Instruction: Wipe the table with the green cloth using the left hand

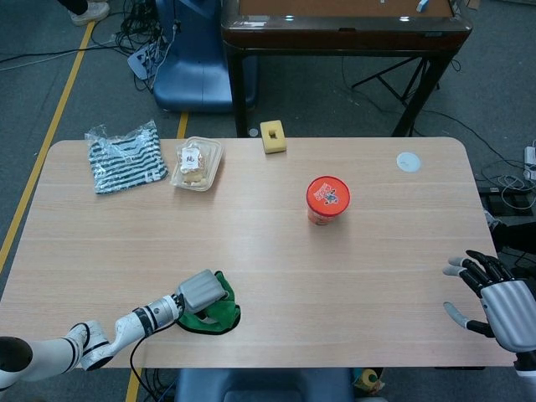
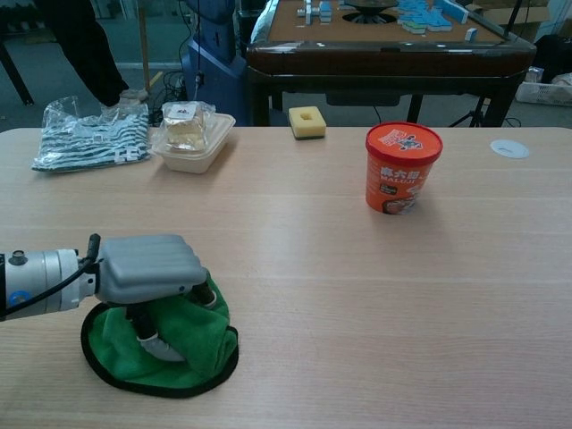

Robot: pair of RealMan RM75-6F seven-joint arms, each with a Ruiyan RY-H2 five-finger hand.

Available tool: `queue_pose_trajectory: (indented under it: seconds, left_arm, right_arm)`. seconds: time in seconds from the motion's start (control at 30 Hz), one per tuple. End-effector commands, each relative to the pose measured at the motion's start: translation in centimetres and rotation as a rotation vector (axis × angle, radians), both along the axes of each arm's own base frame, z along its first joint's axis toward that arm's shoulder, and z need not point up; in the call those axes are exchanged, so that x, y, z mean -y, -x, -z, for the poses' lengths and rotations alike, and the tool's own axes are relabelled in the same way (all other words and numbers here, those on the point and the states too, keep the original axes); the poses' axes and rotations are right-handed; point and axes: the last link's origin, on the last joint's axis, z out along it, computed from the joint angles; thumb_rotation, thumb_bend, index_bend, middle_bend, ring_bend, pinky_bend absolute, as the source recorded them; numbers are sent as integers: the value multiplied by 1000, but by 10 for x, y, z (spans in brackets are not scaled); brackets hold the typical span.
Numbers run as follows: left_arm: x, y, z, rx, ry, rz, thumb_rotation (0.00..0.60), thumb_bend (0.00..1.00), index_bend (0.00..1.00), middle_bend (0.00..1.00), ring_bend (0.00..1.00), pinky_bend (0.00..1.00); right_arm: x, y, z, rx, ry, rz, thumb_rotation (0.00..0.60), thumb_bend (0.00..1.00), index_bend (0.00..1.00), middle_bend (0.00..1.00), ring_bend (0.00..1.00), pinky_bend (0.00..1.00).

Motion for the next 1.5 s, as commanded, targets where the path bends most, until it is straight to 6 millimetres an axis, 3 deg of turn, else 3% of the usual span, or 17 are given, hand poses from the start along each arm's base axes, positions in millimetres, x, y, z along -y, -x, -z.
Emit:
queue_pose_trajectory:
  seconds: [0.03,0.47,0.63,1.17,1.37,1.5]
  left_arm:
    - [-6,5,-2,-31,-33,11,600,183,634,635,651,869]
    - [-56,47,-44,-117,-226,-76,600,183,643,636,651,870]
    - [-62,55,-54,-114,-258,-112,600,182,643,635,651,871]
    - [0,7,-9,-6,-21,19,600,183,643,639,652,871]
    - [26,-7,2,41,70,40,600,183,643,639,652,871]
    - [33,-11,6,44,92,56,600,183,643,640,652,871]
  right_arm:
    - [0,1,-1,1,2,0,600,329,346,290,161,190]
    - [2,0,0,5,0,-7,600,329,346,290,164,191]
    - [3,-1,2,4,-7,-8,600,329,346,290,164,191]
    - [1,-3,2,7,-6,-12,600,329,346,290,164,191]
    - [-1,0,0,8,1,-7,600,329,346,290,164,191]
    - [-2,1,0,11,3,-4,600,329,346,290,164,191]
